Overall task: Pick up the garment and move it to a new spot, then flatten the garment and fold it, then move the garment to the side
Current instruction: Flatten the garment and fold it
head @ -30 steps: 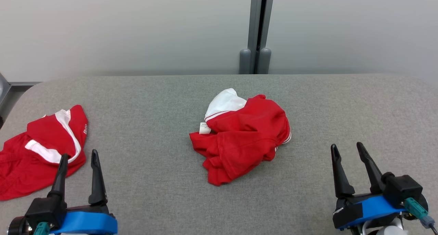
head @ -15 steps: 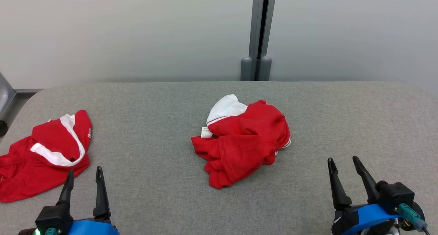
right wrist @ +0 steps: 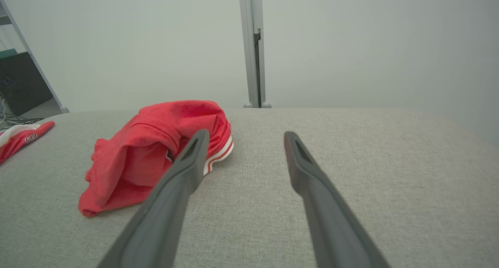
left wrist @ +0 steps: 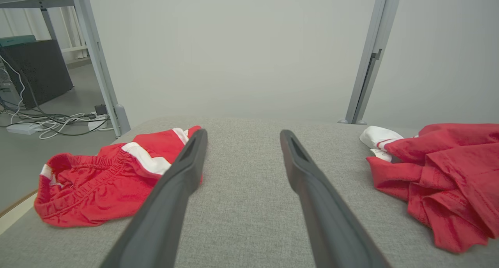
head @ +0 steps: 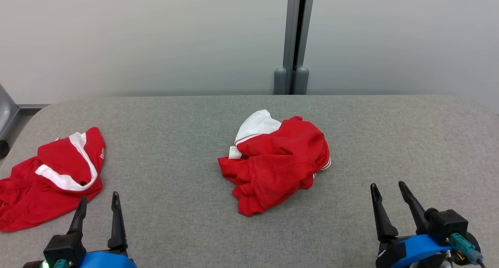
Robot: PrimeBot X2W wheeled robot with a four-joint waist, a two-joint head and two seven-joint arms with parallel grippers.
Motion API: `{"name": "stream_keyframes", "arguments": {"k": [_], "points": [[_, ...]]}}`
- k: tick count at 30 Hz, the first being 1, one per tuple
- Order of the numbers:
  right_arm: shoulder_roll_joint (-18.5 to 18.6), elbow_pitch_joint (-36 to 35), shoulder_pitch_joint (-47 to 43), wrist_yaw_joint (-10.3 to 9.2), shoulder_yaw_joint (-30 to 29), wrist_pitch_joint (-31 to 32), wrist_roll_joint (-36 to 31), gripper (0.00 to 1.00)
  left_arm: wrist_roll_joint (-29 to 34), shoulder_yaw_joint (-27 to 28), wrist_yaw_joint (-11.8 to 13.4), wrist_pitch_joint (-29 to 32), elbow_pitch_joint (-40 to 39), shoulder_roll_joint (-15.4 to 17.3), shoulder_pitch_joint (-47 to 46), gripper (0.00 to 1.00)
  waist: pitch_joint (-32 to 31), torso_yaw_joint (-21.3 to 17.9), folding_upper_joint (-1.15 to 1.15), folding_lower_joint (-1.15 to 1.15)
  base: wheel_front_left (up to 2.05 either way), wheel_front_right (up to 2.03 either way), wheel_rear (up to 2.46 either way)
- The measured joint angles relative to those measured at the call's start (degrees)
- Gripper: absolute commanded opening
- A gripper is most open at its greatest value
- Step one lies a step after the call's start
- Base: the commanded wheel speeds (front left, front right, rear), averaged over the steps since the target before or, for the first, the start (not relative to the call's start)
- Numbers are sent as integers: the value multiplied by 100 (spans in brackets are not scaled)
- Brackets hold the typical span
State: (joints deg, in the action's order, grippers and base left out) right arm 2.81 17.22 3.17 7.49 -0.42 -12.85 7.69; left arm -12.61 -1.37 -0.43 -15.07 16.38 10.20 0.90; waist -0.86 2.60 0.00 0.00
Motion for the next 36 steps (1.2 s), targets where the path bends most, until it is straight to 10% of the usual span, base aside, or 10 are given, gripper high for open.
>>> {"name": "stream_keyframes", "arguments": {"k": [19, 36], "points": [[1, 73, 95, -1, -160, -34, 41, 100, -15, -123, -29, 0, 120, 53, -276, 100, 184, 169, 0, 0, 0, 0, 0], [559, 1102, 2971, 0, -30, 838, -504, 100, 63, -337, -213, 0, -13, -291, -1073, 100, 1156, 873, 1, 2, 0, 0, 0]]}}
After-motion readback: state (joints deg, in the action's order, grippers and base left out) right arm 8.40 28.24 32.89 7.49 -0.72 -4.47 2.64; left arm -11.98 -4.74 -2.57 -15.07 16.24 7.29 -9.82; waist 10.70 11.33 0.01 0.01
